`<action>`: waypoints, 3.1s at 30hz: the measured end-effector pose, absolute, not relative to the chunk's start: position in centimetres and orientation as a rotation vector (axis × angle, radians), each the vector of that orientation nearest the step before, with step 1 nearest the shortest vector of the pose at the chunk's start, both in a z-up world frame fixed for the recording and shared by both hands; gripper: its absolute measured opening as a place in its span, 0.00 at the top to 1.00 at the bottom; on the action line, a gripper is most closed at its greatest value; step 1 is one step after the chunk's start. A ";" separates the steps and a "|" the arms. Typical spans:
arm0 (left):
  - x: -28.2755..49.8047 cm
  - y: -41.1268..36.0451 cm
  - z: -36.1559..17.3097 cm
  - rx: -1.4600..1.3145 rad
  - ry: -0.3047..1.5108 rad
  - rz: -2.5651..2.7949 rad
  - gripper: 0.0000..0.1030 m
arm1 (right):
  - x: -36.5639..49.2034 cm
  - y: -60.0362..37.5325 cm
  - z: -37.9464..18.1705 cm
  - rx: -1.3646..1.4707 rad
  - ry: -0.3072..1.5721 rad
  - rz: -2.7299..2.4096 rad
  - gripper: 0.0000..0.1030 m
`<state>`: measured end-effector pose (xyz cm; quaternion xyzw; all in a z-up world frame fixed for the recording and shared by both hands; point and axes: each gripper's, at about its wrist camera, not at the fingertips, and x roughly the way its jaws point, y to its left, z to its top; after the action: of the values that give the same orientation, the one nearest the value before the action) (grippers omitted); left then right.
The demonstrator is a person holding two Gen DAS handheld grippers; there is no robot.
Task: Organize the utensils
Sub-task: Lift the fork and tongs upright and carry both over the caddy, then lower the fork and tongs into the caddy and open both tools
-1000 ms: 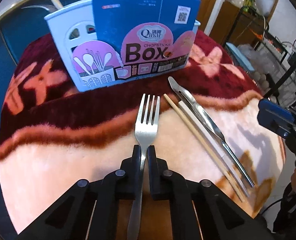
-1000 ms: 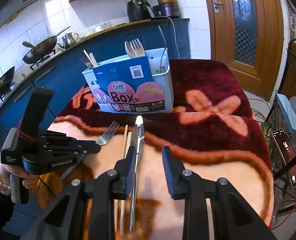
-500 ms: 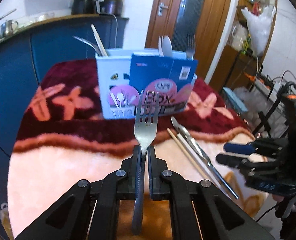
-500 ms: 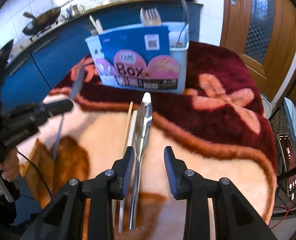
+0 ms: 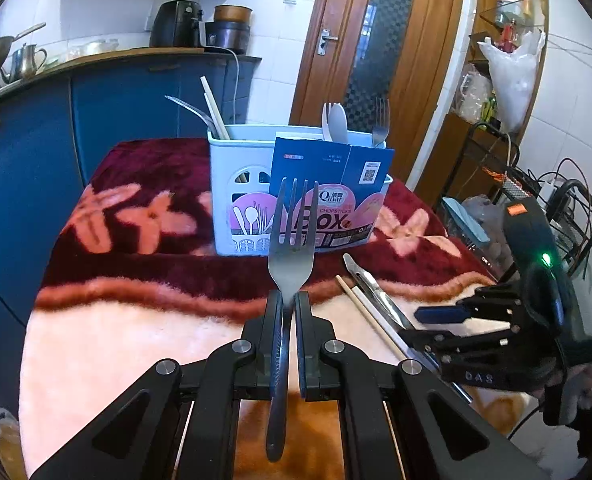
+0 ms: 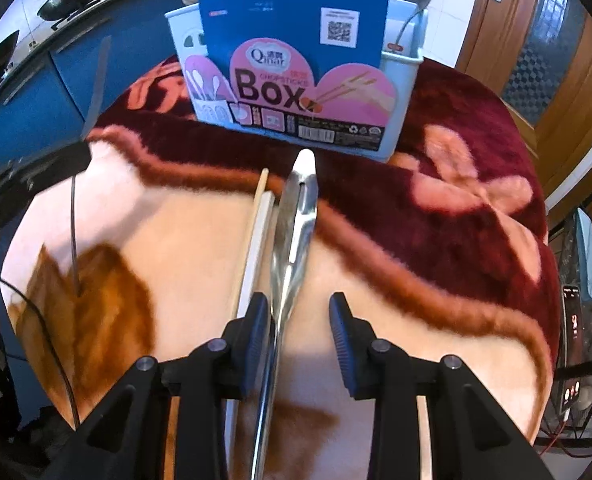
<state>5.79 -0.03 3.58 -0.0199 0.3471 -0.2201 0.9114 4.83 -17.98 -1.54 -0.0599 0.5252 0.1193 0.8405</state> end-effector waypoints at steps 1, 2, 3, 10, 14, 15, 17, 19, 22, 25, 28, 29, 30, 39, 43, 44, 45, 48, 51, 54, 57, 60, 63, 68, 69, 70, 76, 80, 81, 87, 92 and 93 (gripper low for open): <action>5.8 0.0 3.6 -0.042 0.715 -0.454 0.94 | 5.3 -17.9 -1.5 -0.124 1.117 0.255 0.66; 5.8 0.1 3.6 -0.042 0.714 -0.453 0.94 | 5.7 -17.7 -1.5 -0.123 1.123 0.256 0.66; 5.9 0.1 3.6 -0.043 0.712 -0.453 0.94 | 6.1 -17.6 -1.5 -0.123 1.130 0.257 0.66; 5.8 0.4 4.3 -0.054 0.686 -0.453 0.94 | 8.1 -16.8 -1.5 -0.108 1.168 0.270 0.64; 5.8 0.8 4.8 -0.062 0.655 -0.458 0.94 | 8.2 -16.9 -1.3 -0.100 1.158 0.271 0.69; 5.8 0.8 5.0 -0.065 0.648 -0.460 0.94 | 8.1 -17.0 -1.2 -0.095 1.154 0.273 0.73; 5.7 0.8 5.3 -0.071 0.640 -0.461 0.94 | 8.3 -17.8 -1.2 -0.078 1.143 0.276 0.78; 5.8 0.8 5.6 -0.076 0.631 -0.462 0.94 | 8.5 -18.5 -1.3 -0.063 1.122 0.282 0.79; 5.8 0.7 6.4 -0.082 0.608 -0.464 0.94 | 8.1 -19.1 -1.0 -0.018 1.090 0.297 0.79; 5.8 0.8 7.4 -0.088 0.578 -0.459 0.94 | 6.9 -20.1 -0.1 0.031 1.029 0.312 0.79; 6.0 0.9 8.7 -0.092 0.543 -0.451 0.94 | 5.8 -21.1 1.0 0.093 0.967 0.329 0.79; 6.2 1.0 9.1 -0.092 0.532 -0.448 0.94 | 5.3 -21.3 1.3 0.106 0.940 0.334 0.79; 6.3 1.0 9.7 -0.095 0.517 -0.444 0.94 | 5.0 -21.4 1.5 0.107 0.914 0.336 0.79; 8.8 1.3 14.1 -0.123 0.390 -0.398 0.94 | 2.7 -21.4 3.8 0.123 0.714 0.332 0.79; 10.0 1.4 15.7 -0.128 0.311 -0.352 0.94 | 2.4 -21.5 4.2 0.129 0.664 0.326 0.79; 10.4 1.4 16.1 -0.134 0.292 -0.347 0.94 | 2.2 -21.7 4.2 0.133 0.654 0.327 0.79; 10.9 1.3 16.4 -0.143 0.276 -0.343 0.94 | 2.1 -21.7 4.2 0.134 0.647 0.328 0.79; 12.0 1.2 16.5 -0.170 0.252 -0.328 0.94 | 2.1 -21.9 4.2 0.136 0.624 0.322 0.79; 13.4 0.6 15.4 -0.183 0.253 -0.318 0.94 | 2.0 -22.2 4.5 0.144 0.602 0.314 0.79; 14.7 -0.1 13.3 -0.185 0.296 -0.321 0.94 | 1.9 -22.6 5.0 0.140 0.569 0.294 0.79; 15.8 -0.7 11.0 -0.193 0.349 -0.320 0.94 | 1.9 -23.0 5.8 0.135 0.524 0.270 0.79; 16.6 -1.0 9.0 -0.191 0.386 -0.316 0.94 | 2.1 -23.3 6.9 0.134 0.465 0.245 0.79; 16.8 -1.1 7.8 -0.188 0.403 -0.319 0.94 | 2.8 -23.4 8.1 0.130 0.400 0.212 0.79; 16.8 -1.5 6.5 -0.161 0.405 -0.324 0.94 | 4.9 -23.1 9.9 0.092 0.298 0.154 0.79; 16.8 -1.6 6.3 -0.154 0.404 -0.323 0.94 | 5.4 -22.8 10.2 0.078 0.277 0.140 0.79; 16.7 -1.7 6.2 -0.151 0.404 -0.323 0.94 | 6.0 -22.6 10.5 0.071 0.259 0.132 0.79; 16.7 -1.6 5.5 -0.152 0.405 -0.331 0.94 | 9.0 -21.8 11.3 0.051 0.163 0.088 0.79; 16.5 -1.8 5.4 -0.142 0.391 -0.328 0.94 | 10.3 -21.8 11.9 0.066 0.102 0.066 0.79; 16.4 -1.8 5.3 -0.140 0.388 -0.327 0.94 | 10.6 -21.8 12.0 0.070 0.086 0.058 0.79; 16.1 -1.9 5.3 -0.143 0.380 -0.329 0.94 | 11.6 -21.7 12.0 0.061 0.007 0.008 0.79; 15.9 -2.0 5.3 -0.136 0.374 -0.327 0.94 | 12.4 -21.6 10.4 0.053 0.030 0.003 0.79; 15.9 -2.0 5.3 -0.134 0.373 -0.326 0.94 | 12.5 -21.6 10.0 0.046 0.040 0.001 0.79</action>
<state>15.92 -2.01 5.32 -0.0664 0.1844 -0.1613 0.9673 12.47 -21.59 10.03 0.0232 0.0198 0.0003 0.9995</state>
